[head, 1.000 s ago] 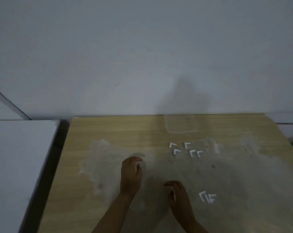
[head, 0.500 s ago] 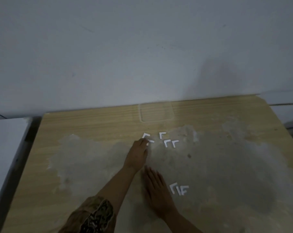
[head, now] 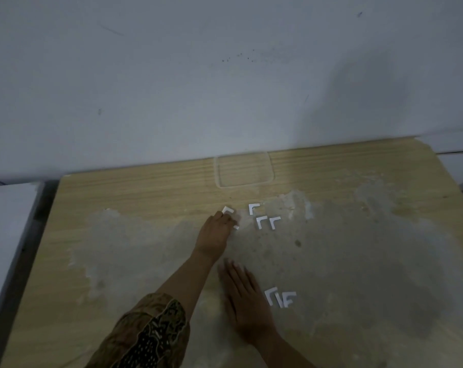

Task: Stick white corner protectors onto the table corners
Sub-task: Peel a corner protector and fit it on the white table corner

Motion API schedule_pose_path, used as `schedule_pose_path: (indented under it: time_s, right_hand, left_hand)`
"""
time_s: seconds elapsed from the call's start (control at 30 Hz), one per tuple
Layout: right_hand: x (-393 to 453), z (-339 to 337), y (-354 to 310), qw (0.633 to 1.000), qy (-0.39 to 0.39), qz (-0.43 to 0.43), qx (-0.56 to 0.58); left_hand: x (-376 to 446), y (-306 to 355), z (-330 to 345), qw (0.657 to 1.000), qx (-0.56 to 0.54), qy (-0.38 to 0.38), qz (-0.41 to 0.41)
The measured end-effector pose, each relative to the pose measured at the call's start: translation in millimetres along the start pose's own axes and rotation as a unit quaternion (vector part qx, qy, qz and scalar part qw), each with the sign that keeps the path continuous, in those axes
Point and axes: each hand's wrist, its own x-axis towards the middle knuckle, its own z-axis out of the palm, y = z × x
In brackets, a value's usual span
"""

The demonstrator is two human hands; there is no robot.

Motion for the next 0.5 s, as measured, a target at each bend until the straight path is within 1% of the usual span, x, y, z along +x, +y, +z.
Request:
schedule_pose_path:
  time_s: [0.07, 0.17, 0.23, 0.27, 0.3, 0.33, 0.37, 0.43, 0.47, 0.5]
  right_hand:
    - [0, 2, 1, 1.0, -0.008, 0.004, -0.004]
    - [1, 5, 2, 1.0, -0.012, 0.01, -0.015]
    - [0, 6, 2, 1.0, -0.009, 0.013, -0.023]
    - [0, 5, 1, 0.999, -0.01, 0.015, -0.027]
    - [0, 4, 0, 0.999, -0.01, 0.017, -0.031]
    - [1, 3, 0, 0.999, -0.01, 0.016, -0.033]
    - [2, 3, 1, 0.999, -0.008, 0.014, -0.034]
    - [3, 1, 2, 1.0, -0.01, 0.006, -0.023]
    - [3, -1, 2, 1.0, -0.014, 0.0, -0.02]
    - [3, -3, 3, 0.999, -0.023, -0.007, -0.023]
  left_hand:
    - [-2, 3, -1, 0.998, -0.061, 0.01, -0.023]
    - [-6, 8, -9, 0.986, -0.143, -0.015, -0.087]
    - [-11, 10, -12, 0.97, -0.204, -0.01, -0.134]
    - [-14, 11, -15, 0.955, -0.242, 0.013, -0.171]
    - [-17, 13, -20, 0.935, -0.279, 0.045, -0.215]
    - [-21, 15, -25, 0.907, -0.326, 0.081, -0.254]
    - [-25, 17, -31, 0.871, -0.381, 0.096, -0.296]
    - [-38, 21, -41, 0.777, -0.505, 0.093, -0.363]
    - [-44, 20, -45, 0.732, -0.556, 0.096, -0.381]
    - [-51, 19, -47, 0.701, -0.587, 0.101, -0.392]
